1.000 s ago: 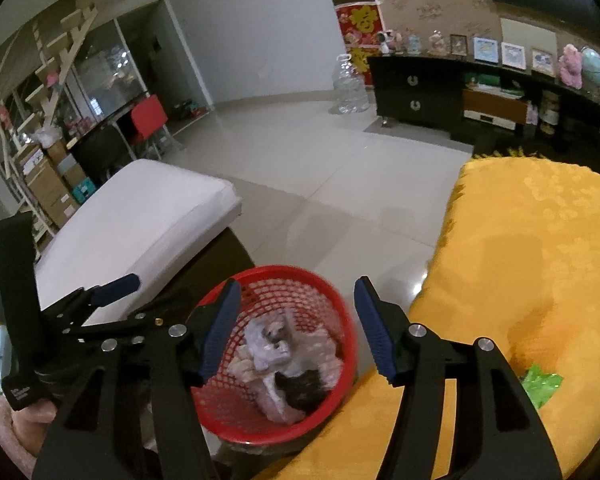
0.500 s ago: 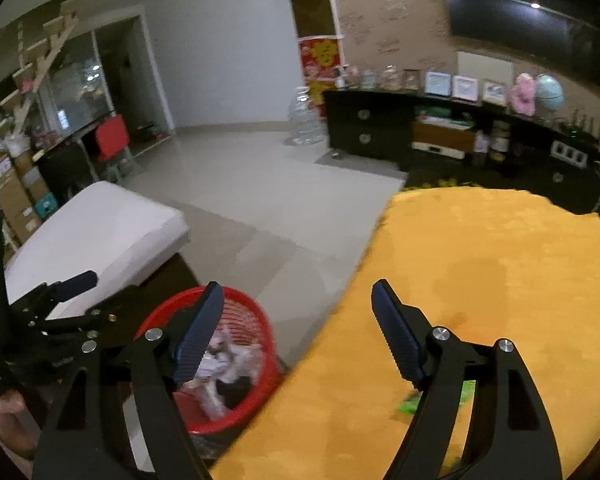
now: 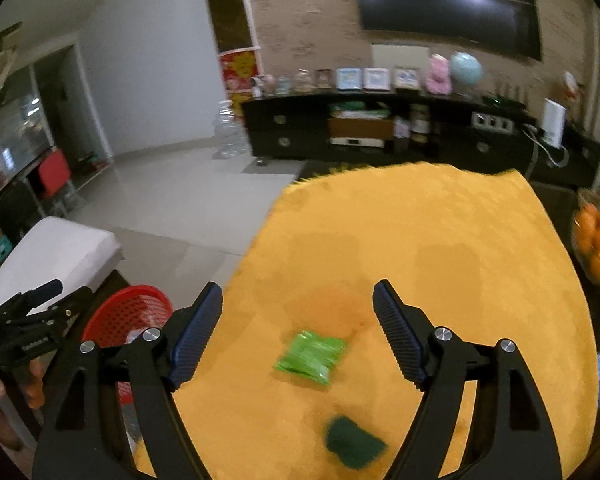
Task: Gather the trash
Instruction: 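Move both open tools back over the remaining trash on the table, then grasp the green scrubber sponge with the left tool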
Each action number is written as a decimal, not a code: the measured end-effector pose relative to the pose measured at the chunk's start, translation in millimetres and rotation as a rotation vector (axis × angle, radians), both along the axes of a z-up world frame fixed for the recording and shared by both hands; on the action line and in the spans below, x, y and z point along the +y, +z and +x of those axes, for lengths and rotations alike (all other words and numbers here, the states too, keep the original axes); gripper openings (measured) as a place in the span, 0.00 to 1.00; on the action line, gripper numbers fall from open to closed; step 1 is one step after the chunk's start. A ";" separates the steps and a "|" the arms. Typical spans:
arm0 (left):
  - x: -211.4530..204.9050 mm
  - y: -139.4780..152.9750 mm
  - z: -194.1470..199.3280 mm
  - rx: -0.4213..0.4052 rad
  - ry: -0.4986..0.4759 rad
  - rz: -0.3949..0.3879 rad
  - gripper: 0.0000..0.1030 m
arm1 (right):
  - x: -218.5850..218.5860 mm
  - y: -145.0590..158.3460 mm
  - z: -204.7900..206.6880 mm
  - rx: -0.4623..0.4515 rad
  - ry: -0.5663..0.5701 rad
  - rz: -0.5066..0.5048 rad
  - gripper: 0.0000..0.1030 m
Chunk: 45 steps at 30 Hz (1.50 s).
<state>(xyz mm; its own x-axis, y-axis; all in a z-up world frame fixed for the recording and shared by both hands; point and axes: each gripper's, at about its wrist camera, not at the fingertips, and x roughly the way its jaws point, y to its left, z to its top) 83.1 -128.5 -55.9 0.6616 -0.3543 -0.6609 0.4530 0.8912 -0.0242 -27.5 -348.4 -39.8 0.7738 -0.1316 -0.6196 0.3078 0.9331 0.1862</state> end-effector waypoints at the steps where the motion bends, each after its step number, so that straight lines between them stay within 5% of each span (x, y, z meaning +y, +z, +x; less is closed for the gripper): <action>1: -4.0 -0.4 -2.0 -0.001 -0.010 0.003 0.85 | -4.6 -2.2 -6.9 0.005 -0.020 0.001 0.73; 13: -80.7 -22.6 -38.2 0.040 -0.198 0.039 0.85 | -55.4 -37.3 -70.8 0.082 -0.221 0.028 0.73; 28: -165.8 -66.8 -97.8 0.134 -0.476 0.072 0.85 | -72.2 -72.6 -99.0 0.170 -0.324 0.096 0.73; 36: -186.0 -94.7 -102.5 0.194 -0.511 0.078 0.85 | -91.0 -81.4 -113.5 0.175 -0.393 0.156 0.73; 45: -192.8 -116.5 -97.2 0.282 -0.529 0.091 0.56 | -90.8 -93.2 -108.4 0.205 -0.383 0.176 0.73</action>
<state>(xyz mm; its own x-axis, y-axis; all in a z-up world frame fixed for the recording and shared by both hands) -14.1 -321.3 -172.4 0.2054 -0.5215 -0.8282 0.8225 0.5506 -0.1427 -135.9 -439.2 -133.0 0.5497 -0.2628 -0.7930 0.6707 0.7047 0.2314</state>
